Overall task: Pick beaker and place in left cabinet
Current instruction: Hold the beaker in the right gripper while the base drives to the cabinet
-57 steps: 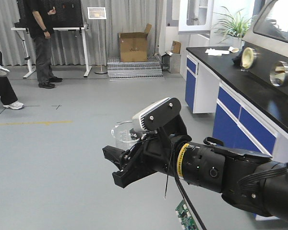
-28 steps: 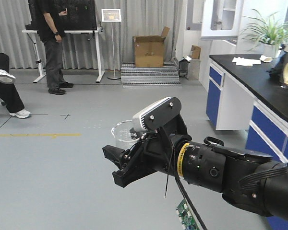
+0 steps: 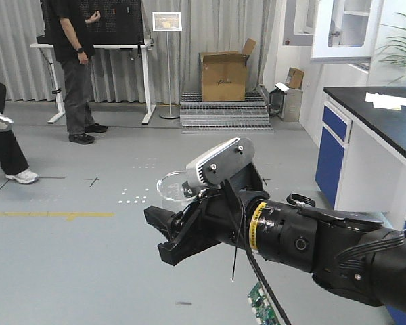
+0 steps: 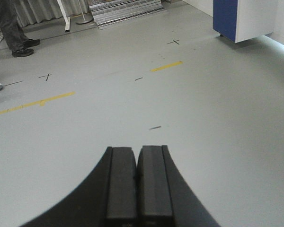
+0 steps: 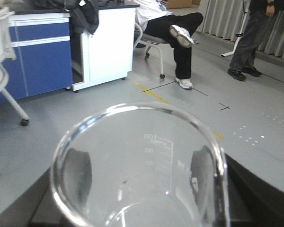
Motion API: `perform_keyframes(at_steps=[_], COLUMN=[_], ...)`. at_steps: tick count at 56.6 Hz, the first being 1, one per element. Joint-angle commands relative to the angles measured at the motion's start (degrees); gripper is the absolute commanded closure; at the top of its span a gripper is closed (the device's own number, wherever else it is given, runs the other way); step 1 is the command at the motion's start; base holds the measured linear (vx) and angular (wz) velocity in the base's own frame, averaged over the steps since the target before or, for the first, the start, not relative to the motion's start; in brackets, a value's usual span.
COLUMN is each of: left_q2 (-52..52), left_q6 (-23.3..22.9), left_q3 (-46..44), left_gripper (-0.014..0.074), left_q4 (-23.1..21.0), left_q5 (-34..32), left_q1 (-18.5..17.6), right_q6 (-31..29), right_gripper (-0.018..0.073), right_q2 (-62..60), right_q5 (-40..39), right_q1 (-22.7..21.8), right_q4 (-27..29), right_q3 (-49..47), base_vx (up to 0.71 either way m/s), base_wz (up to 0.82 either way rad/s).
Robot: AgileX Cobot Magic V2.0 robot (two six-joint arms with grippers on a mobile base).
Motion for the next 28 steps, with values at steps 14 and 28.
perform_keyframes(at_steps=[14,28], left_q2=[-0.57,-0.57], left_q6=[-0.07,-0.07], left_q3=[-1.07,-1.07], left_gripper=[0.0603,0.0603], left_q4=[-0.27,-0.27], left_q5=[-4.70,-4.70], left_q1=[-0.32,-0.32], right_q6=[-0.05,0.00], right_gripper=[0.0459,0.0459], right_q2=[-2.55,-2.55], right_q5=[-1.86,-1.93], right_q1=[-0.32,-0.32], right_q4=[1.12,1.12], right_q3=[-1.86,-1.86], base_vx=[0.71,0.73], base_wz=[-0.02,-0.03])
